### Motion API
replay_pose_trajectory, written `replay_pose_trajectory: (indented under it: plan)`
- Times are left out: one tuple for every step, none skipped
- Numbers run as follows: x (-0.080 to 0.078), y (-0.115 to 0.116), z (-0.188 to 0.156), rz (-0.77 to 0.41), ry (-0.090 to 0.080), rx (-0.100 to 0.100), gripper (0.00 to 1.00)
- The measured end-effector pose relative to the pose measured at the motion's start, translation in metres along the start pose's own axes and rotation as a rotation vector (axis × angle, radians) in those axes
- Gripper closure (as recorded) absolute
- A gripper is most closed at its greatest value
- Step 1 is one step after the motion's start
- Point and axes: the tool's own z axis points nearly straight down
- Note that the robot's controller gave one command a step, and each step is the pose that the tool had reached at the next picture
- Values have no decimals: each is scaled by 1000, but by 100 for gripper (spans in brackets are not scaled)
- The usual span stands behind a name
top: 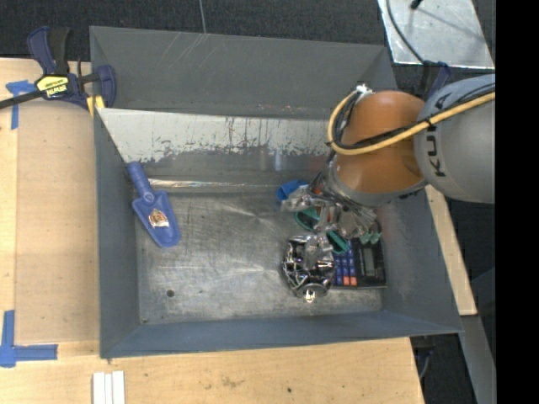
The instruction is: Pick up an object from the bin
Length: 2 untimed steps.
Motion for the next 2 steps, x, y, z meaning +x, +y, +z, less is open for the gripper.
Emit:
replay_pose_trajectory:
  plan:
    - [9, -2, 10, 184, 6, 2, 0]
    - [29, -75, 12, -230, -13, -49, 100]
